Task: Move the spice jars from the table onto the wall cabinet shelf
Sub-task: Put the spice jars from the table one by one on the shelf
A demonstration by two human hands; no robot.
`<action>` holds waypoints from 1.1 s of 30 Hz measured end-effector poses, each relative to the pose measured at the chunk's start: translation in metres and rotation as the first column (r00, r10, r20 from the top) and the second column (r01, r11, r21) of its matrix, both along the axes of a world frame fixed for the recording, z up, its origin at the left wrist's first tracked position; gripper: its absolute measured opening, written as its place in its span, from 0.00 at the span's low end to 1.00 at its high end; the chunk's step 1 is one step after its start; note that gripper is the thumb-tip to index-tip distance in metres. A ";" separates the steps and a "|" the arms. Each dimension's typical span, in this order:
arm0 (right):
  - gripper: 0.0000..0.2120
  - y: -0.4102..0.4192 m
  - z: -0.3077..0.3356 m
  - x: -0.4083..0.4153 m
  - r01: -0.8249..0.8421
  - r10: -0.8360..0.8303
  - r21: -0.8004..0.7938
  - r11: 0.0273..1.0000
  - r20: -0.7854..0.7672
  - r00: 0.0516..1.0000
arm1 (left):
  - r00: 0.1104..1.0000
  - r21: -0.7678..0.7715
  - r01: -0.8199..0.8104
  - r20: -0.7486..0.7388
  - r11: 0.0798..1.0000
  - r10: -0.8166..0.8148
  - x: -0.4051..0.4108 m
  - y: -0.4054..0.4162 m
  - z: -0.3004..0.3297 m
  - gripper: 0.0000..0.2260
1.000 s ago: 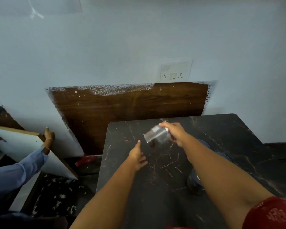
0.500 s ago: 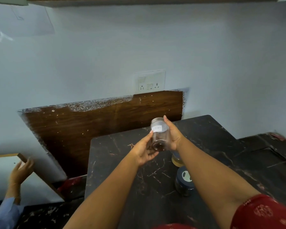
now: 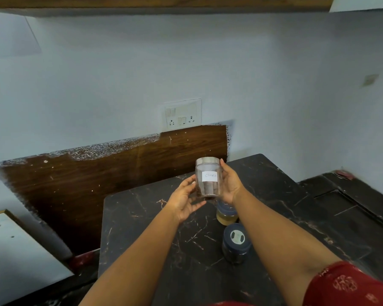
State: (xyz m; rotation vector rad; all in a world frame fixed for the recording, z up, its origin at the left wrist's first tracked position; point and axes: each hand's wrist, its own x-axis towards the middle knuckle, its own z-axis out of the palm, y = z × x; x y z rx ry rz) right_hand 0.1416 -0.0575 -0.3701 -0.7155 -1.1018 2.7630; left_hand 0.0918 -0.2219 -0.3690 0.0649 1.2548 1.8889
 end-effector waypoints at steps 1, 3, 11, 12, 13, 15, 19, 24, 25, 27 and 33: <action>0.29 0.002 -0.001 0.001 0.006 -0.006 -0.005 1.000 -0.004 1.000 | 1.000 0.004 0.005 0.000 1.000 -0.005 0.001 0.001 0.001 0.11; 0.29 0.005 -0.002 0.002 0.017 -0.017 -0.011 1.000 -0.006 1.000 | 1.000 0.008 0.014 0.001 1.000 -0.014 0.002 0.003 0.002 0.10; 0.31 0.010 0.000 0.002 0.021 -0.020 0.029 0.999 -0.028 0.999 | 0.999 0.048 -0.013 0.048 0.999 0.011 0.006 0.009 0.011 0.14; 0.31 0.010 -0.001 0.003 0.003 -0.001 0.041 0.999 -0.048 0.999 | 0.999 0.053 -0.016 0.039 0.998 0.014 0.005 0.009 0.013 0.16; 0.30 0.010 -0.001 0.004 -0.017 0.020 0.048 0.999 -0.070 0.997 | 0.999 0.058 -0.023 0.029 0.998 0.021 0.004 0.009 0.015 0.16; 0.30 0.007 -0.001 0.007 -0.054 0.059 0.045 0.998 -0.116 0.992 | 0.999 0.053 -0.045 0.011 0.998 0.045 0.000 0.010 0.019 0.16; 0.30 0.002 0.013 0.008 -0.178 0.204 0.250 0.952 -0.083 0.975 | 0.992 0.000 -0.114 -0.050 0.993 0.114 -0.006 0.017 0.029 0.15; 0.45 0.005 0.059 -0.012 -0.158 0.140 0.602 0.783 0.078 0.987 | 0.978 0.030 -0.142 -0.148 0.989 0.144 -0.015 0.031 0.065 0.15; 0.46 0.005 0.073 -0.017 -0.128 0.103 0.666 0.735 0.076 0.992 | 0.970 0.049 -0.133 -0.198 0.990 0.140 -0.018 0.033 0.077 0.15; 0.46 0.006 0.107 -0.027 -0.026 0.037 0.751 0.660 0.001 0.999 | 0.931 0.100 -0.117 -0.336 0.988 0.144 -0.023 0.040 0.106 0.15; 0.45 0.018 0.249 -0.040 0.369 -0.052 0.809 0.458 -0.390 0.919 | 0.572 0.284 -0.166 -0.752 0.944 0.327 -0.044 0.074 0.233 0.20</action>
